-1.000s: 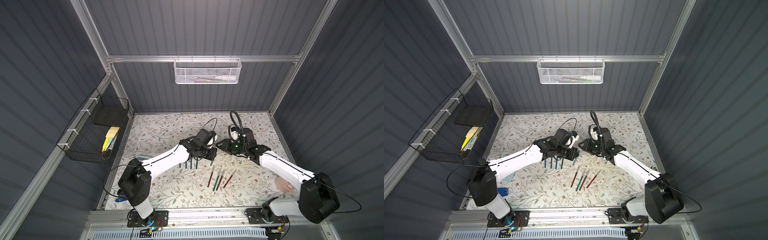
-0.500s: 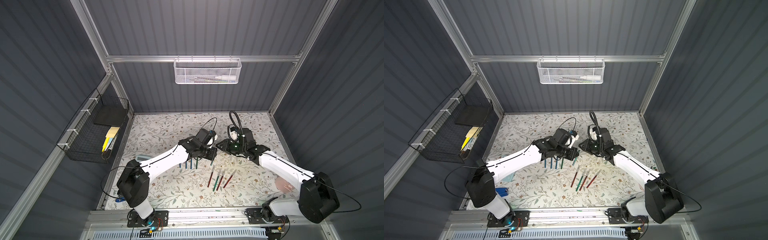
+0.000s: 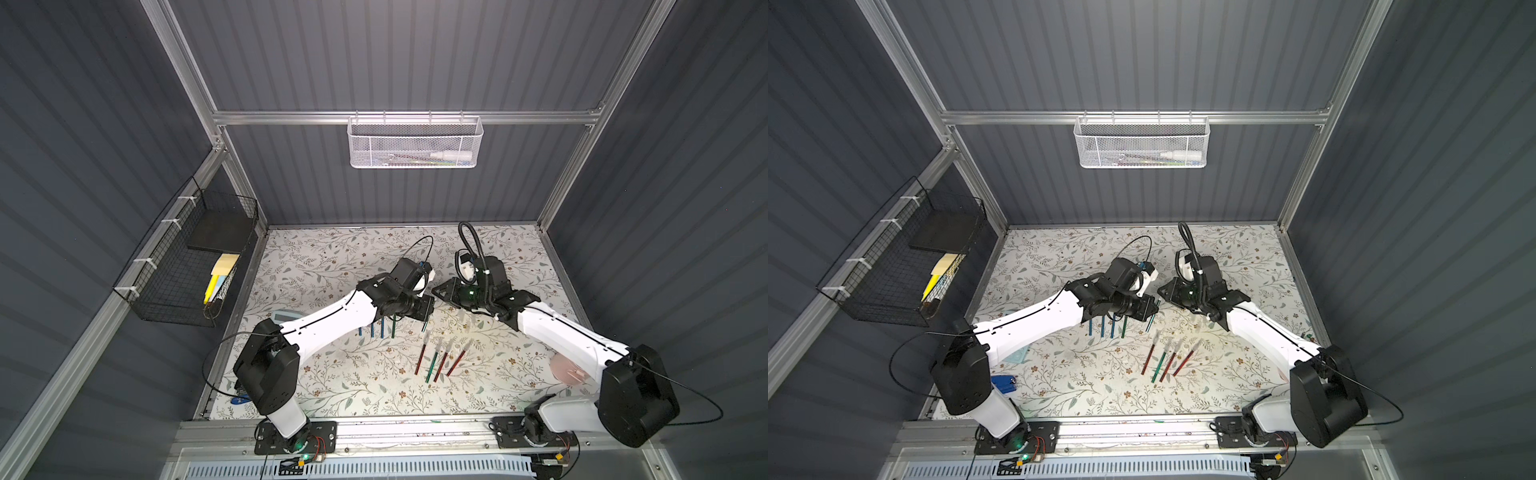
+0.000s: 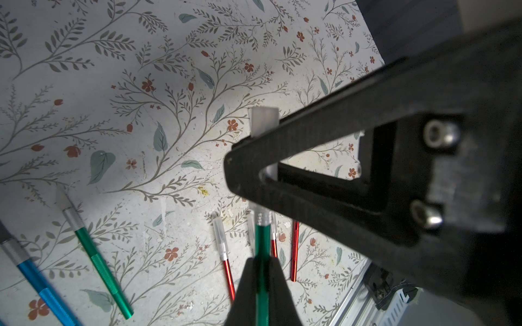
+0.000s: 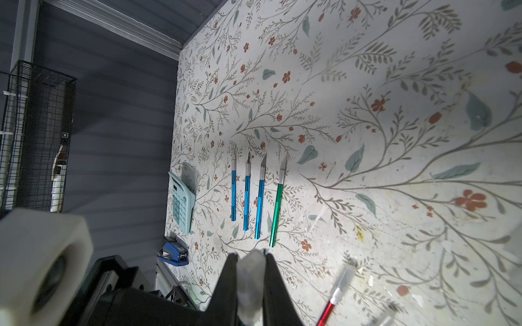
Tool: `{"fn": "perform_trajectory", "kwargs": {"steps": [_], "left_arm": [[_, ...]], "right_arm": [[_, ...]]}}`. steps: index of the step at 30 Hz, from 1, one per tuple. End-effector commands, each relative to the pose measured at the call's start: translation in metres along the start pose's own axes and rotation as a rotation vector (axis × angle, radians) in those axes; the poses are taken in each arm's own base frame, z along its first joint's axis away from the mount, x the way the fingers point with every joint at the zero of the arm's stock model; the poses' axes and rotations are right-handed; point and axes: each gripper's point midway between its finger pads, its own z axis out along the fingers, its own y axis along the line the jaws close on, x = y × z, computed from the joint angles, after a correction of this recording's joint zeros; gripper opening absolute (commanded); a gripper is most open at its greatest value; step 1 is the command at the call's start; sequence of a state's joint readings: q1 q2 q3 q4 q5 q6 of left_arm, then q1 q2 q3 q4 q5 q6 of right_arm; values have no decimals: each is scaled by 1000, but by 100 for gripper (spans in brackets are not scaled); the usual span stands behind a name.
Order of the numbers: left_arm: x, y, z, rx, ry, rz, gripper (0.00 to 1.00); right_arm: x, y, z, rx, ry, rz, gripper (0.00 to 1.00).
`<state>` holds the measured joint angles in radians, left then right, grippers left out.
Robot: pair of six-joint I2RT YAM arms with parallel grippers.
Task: Remove protective caps from carving knives
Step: Remove the protective sleeve from the carving knife.
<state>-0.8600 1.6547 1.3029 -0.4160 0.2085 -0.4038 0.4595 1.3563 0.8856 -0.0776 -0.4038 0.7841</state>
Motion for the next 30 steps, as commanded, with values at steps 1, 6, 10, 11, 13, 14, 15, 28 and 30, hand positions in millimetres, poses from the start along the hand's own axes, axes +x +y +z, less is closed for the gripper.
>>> {"fn": "perform_trajectory", "kwargs": {"steps": [1,6,10,11,13,14,15,28,30], "left_arm": [[7,1,-8,10,11,-23,0],[15,4,-5,9,28,-29,0],[21,6,-2,9,42,-38,0],[22,6,-2,10,46,-38,0],[24,7,-1,11,48,-43,0],[25,7,-1,14,49,-42,0],[26,7,0,13,52,-43,0],[32,7,6,26,83,-57,0],[32,7,7,26,84,-58,0]], "right_arm": [[-18,5,-9,24,-77,-34,3],[-27,3,-13,63,-107,-46,2],[-33,1,-15,72,-118,-38,1],[-34,1,-16,71,-120,-36,0],[-38,0,-16,70,-122,-32,0],[-40,1,-17,66,-123,-30,0],[-41,1,-17,63,-124,-27,0],[-63,-1,-23,44,-124,9,0],[-67,-2,-24,42,-127,11,0]]}}
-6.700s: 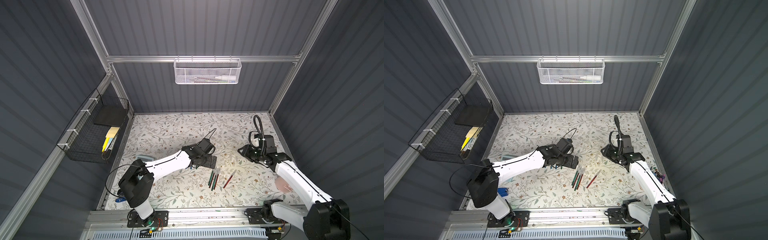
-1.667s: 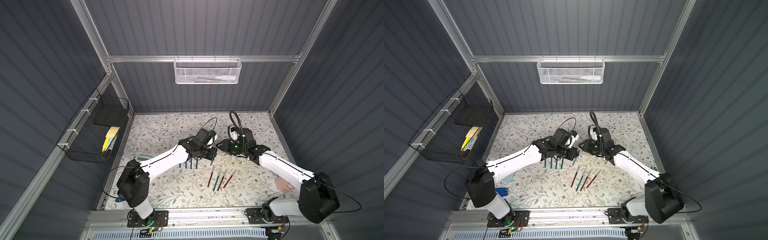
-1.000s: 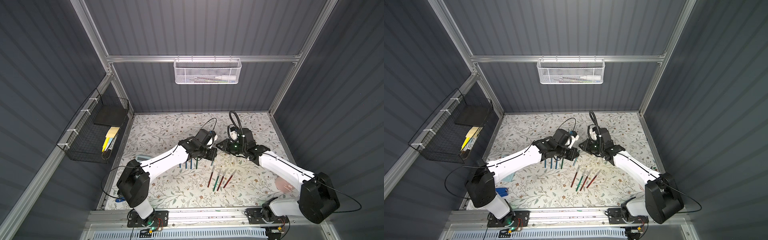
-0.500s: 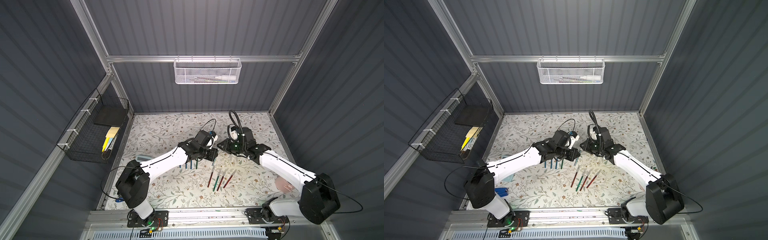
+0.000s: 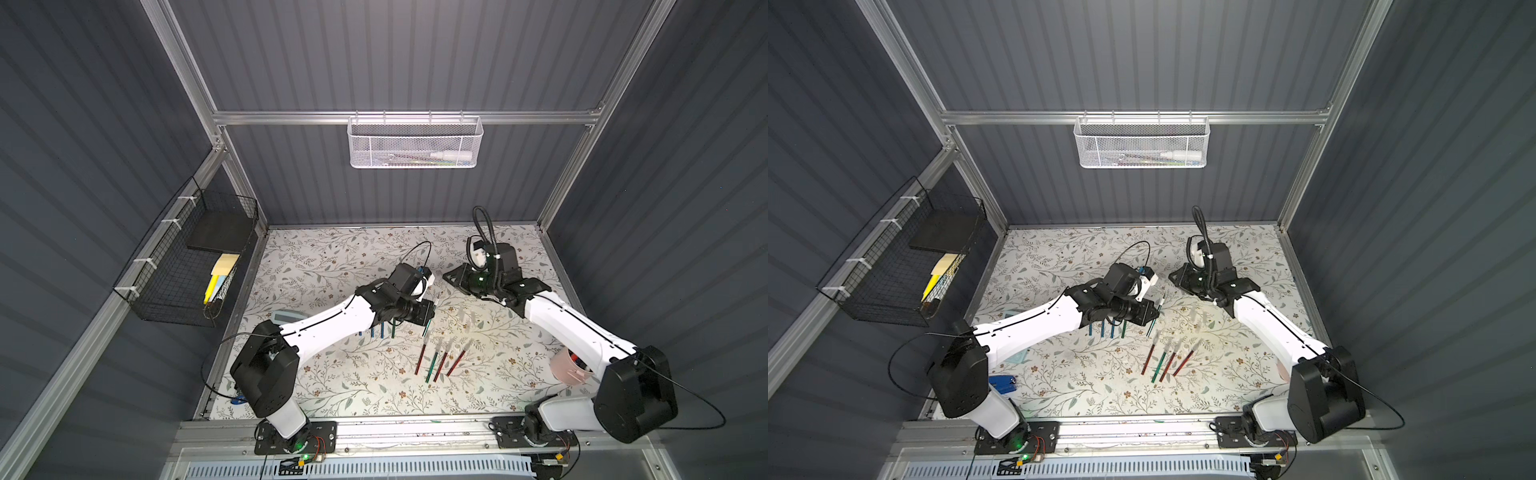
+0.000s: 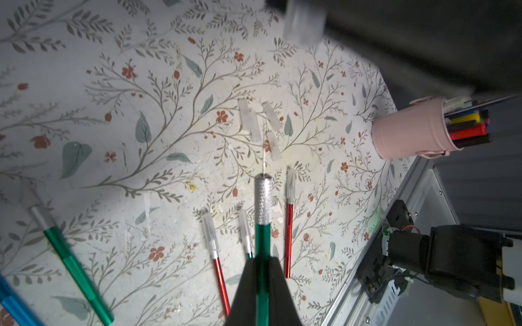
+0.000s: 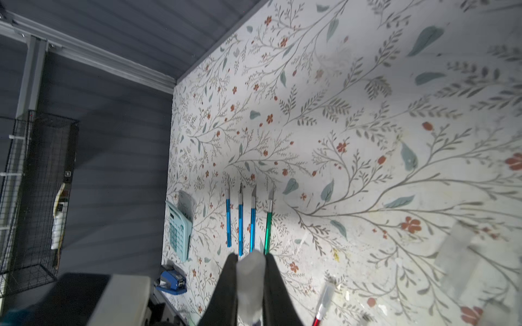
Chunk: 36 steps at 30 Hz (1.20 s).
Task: Remove protective caps from carving knives
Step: Remove the protective sleeve from the carving knife, then place the protective sleeve at the center of the board.
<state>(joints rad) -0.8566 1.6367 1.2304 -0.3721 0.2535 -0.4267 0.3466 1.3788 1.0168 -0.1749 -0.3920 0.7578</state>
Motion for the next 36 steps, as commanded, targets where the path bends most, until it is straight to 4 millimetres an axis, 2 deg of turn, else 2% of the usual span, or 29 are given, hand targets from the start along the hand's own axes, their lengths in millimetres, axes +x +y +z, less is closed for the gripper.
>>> {"fn": "perform_trajectory", "kwargs": {"steps": [1,6,10,18,23,26,32,36], "left_arm": [[15,6,2,-8,59,-30,0],[14,6,2,-12,59,-27,0],[13,9,-2,-33,49,-27,0],[6,16,-7,-91,29,-15,0],[1,21,-11,-107,22,-20,0],[-2,24,-11,-111,22,-25,0],[-7,29,-12,-123,8,-41,0],[-8,31,-13,-125,6,-49,0]], "right_arm": [[-14,4,-2,-6,-32,-21,0],[-19,0,-7,8,-40,-24,0],[-15,-12,-10,43,-41,-19,0],[6,-63,-9,222,-17,-8,0],[26,-103,-18,378,28,-22,0],[35,-120,-23,433,54,-22,0],[41,-157,-36,573,30,-26,2],[51,-179,-37,640,65,-9,2]]}}
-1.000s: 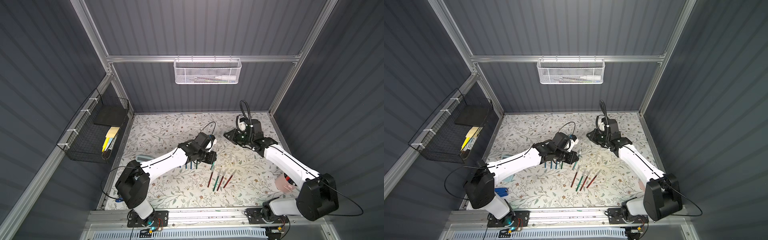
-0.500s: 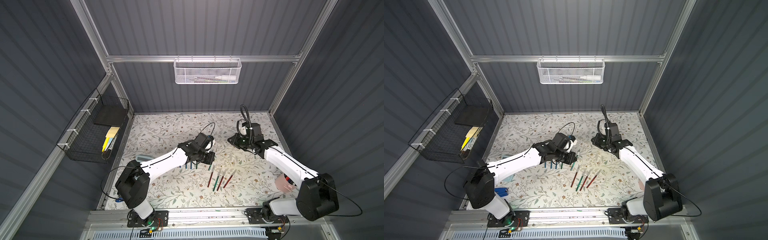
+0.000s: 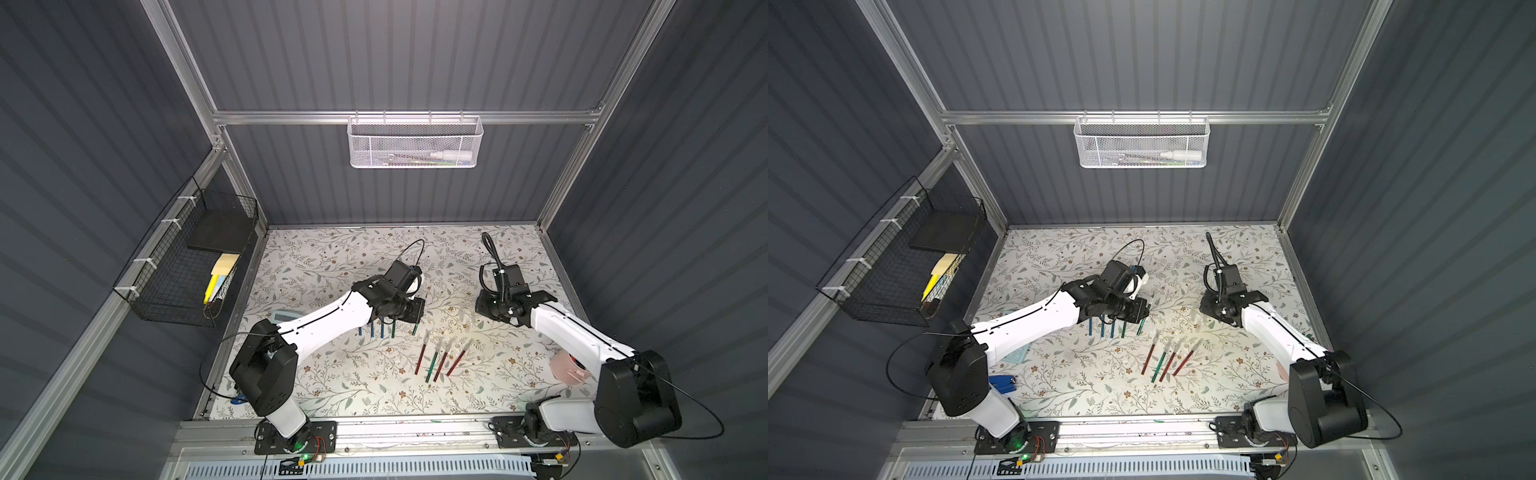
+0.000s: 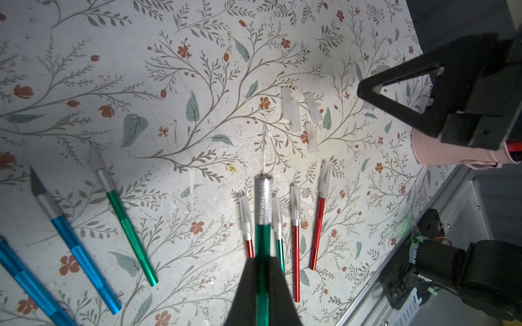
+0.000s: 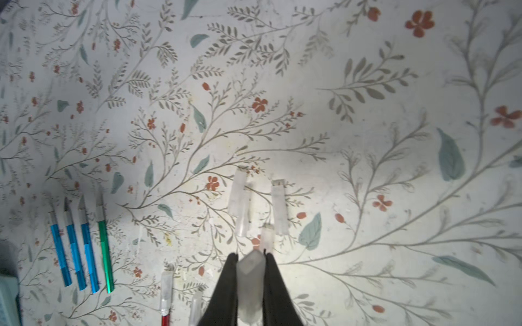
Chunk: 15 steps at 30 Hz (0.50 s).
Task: Remove protective caps from carving knives
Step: Place the protective sleeve at the center of the board.
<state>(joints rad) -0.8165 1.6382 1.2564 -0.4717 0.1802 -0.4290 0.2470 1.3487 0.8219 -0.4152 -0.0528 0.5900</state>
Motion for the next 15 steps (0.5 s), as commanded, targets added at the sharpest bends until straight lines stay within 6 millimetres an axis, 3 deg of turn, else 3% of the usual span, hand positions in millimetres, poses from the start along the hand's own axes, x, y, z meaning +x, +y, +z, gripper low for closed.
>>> {"fn": "perform_trajectory", "kwargs": {"steps": [1,4,7,15], "left_arm": [[-7,1,-5,-10,-10,3,0],[-6,2,-5,-12,-9,0,0],[-6,4,-6,-16,-10,-5,0],[-4,10,-5,-25,-7,-17,0]], "right_arm": [[8,-25,8,99,27,-6,3],[12,-32,15,115,52,4,7],[12,-34,23,109,61,12,18],[19,-32,42,89,125,27,22]]}}
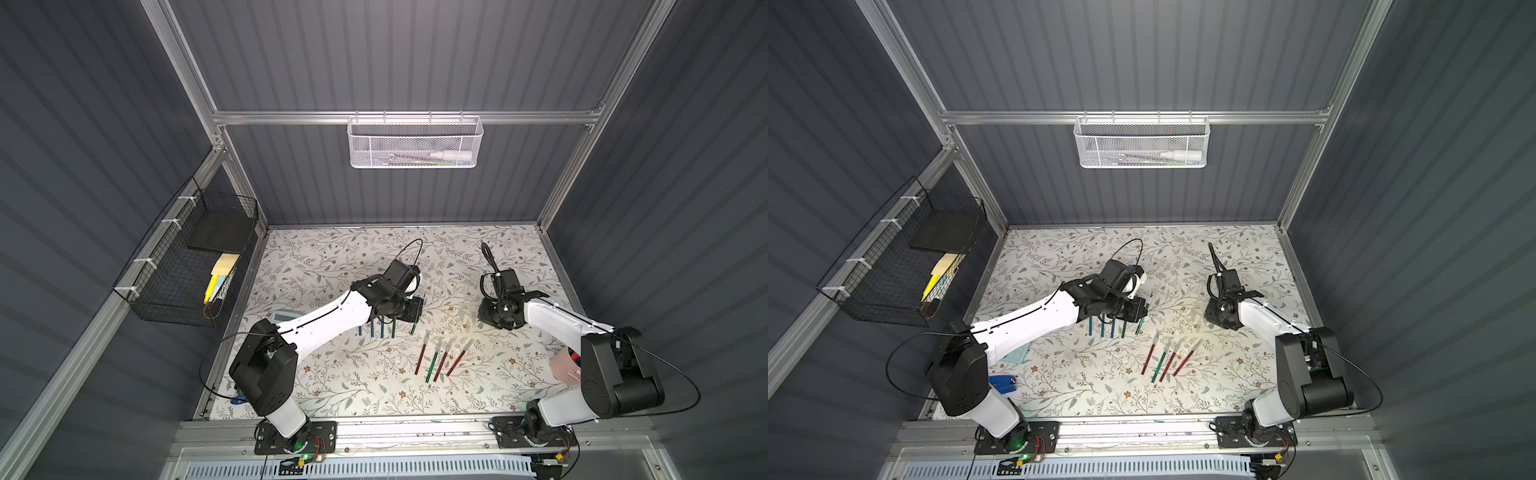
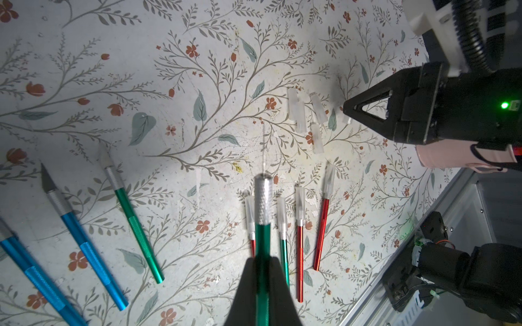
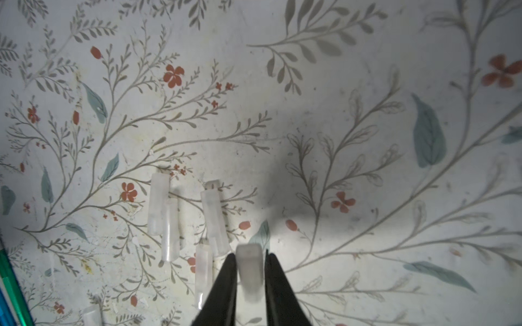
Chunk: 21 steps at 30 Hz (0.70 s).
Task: Remove protective caps from carving knives
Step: Place the protective sleeve at the center of the board.
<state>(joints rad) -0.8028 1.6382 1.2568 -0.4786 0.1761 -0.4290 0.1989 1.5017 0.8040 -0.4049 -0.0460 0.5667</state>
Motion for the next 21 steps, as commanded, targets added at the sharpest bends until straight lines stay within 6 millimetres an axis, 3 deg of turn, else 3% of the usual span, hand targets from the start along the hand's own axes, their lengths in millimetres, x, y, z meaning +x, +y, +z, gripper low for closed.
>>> {"fn": "perform_trajectory", "kwargs": {"steps": [1,7,21], "left_arm": [[-3,4,-4,-13,-5,-4,0],[-1,9,-4,-19,-2,-12,0],[0,13,-5,-23,-5,-21,0]], "right_arm": [[0,6,5,-32,12,-3,24],[0,8,8,-50,13,11,33],[-3,12,-1,-68,2,8,34]]}}
